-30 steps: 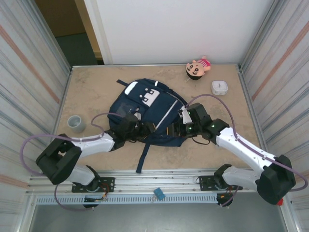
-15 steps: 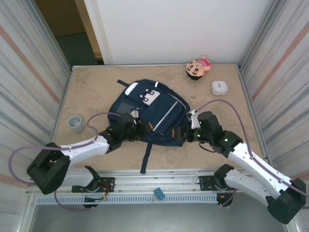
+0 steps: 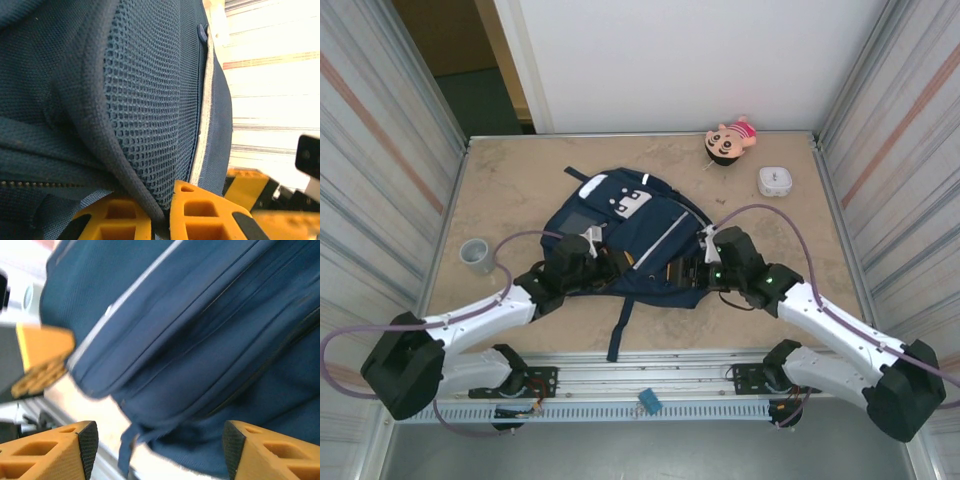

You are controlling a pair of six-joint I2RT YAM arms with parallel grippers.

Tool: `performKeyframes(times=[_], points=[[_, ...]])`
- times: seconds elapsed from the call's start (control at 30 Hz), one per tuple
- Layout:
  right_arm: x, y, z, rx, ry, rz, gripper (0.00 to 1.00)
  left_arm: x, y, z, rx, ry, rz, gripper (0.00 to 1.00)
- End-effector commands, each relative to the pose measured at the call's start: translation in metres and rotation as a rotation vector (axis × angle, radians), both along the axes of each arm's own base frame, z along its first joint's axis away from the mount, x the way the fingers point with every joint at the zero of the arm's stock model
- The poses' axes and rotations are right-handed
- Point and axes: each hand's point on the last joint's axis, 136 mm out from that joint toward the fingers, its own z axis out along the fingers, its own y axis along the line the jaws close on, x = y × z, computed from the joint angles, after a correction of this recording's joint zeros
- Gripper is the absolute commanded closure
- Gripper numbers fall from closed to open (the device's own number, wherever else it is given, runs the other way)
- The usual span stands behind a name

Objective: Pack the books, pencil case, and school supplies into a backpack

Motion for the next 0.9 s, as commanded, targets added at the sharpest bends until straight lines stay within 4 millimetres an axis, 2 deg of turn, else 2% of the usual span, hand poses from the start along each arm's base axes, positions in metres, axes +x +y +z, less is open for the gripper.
performKeyframes(times=[0.0,0.3,0.33,0.4,0.47,0.53,0.57,0.7,0.77,0.87], points=[[0.020,0.006,0.010,0.133,0.020,-0.061,0.32,0.012,-0.004,0.064,-0.102,-0.192,-0.007,0.97],[0.046,0.023,0.004,0.209,0.095,-0.086,0.35,0.010,-0.003,0.067,-0.113,-0.203,-0.014,0.94],[0.048,0.026,0.006,0.226,0.094,-0.079,0.41,0.010,-0.003,0.067,-0.111,-0.204,-0.015,0.94],[0.053,0.032,0.015,0.261,0.075,-0.068,0.71,0.009,-0.002,0.064,-0.092,-0.203,-0.020,0.90],[0.055,0.036,0.030,0.292,0.041,-0.055,0.82,0.008,0.002,0.059,-0.043,-0.207,-0.028,0.82],[0.056,0.038,0.047,0.319,0.005,-0.035,0.87,0.007,0.008,0.054,0.044,-0.223,-0.040,0.71],[0.055,0.040,0.057,0.333,-0.013,-0.018,0.89,0.006,0.013,0.050,0.101,-0.233,-0.046,0.62],[0.051,0.046,0.090,0.378,-0.070,0.037,0.92,0.002,0.029,0.051,0.319,-0.374,-0.143,0.38],[0.050,0.047,0.099,0.388,-0.084,0.047,0.92,-0.001,0.033,0.057,0.425,-0.466,-0.221,0.30],[0.048,0.050,0.107,0.395,-0.099,0.065,0.92,-0.011,0.029,0.057,0.535,-0.624,-0.397,0.23]])
